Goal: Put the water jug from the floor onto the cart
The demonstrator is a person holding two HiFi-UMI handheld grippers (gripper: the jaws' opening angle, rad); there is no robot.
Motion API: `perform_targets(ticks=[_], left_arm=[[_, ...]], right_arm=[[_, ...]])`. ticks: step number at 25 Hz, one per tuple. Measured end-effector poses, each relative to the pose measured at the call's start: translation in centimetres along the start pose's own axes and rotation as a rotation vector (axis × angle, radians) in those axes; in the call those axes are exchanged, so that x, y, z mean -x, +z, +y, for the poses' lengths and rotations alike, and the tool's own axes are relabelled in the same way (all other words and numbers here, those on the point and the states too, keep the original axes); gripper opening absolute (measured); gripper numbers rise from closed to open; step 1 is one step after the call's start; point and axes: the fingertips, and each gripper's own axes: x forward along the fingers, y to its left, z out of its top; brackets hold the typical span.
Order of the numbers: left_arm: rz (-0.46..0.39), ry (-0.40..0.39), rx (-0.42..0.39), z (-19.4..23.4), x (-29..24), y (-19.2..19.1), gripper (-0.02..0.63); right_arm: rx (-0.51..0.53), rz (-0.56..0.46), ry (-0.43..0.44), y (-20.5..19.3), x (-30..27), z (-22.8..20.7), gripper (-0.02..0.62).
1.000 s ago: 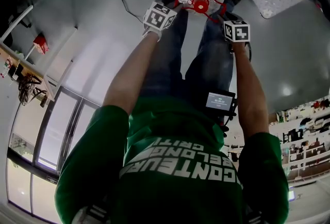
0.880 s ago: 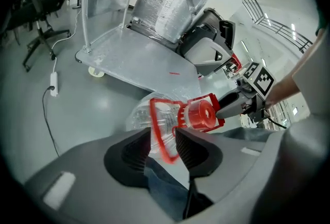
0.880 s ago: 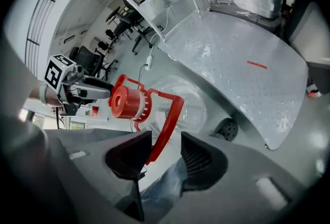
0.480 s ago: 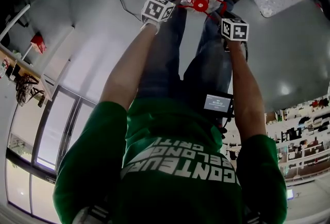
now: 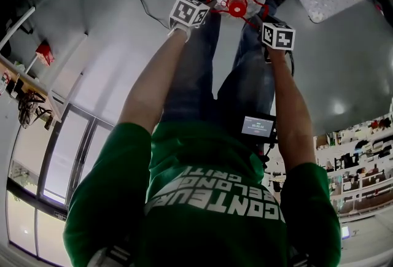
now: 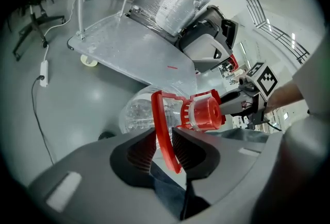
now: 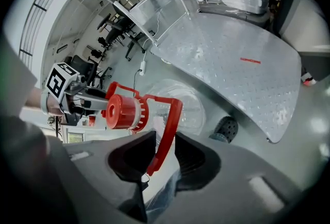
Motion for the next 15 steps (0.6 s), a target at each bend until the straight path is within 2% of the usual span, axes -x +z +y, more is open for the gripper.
perform_targets(ticks=[15], left_arm=[[-0.023, -0.052, 0.087, 0.44, -0.43, 0.12, 0.092]], right_arm=[[-0.052, -0.038, 0.011, 0.47, 0.06, -0.4, 0.086]])
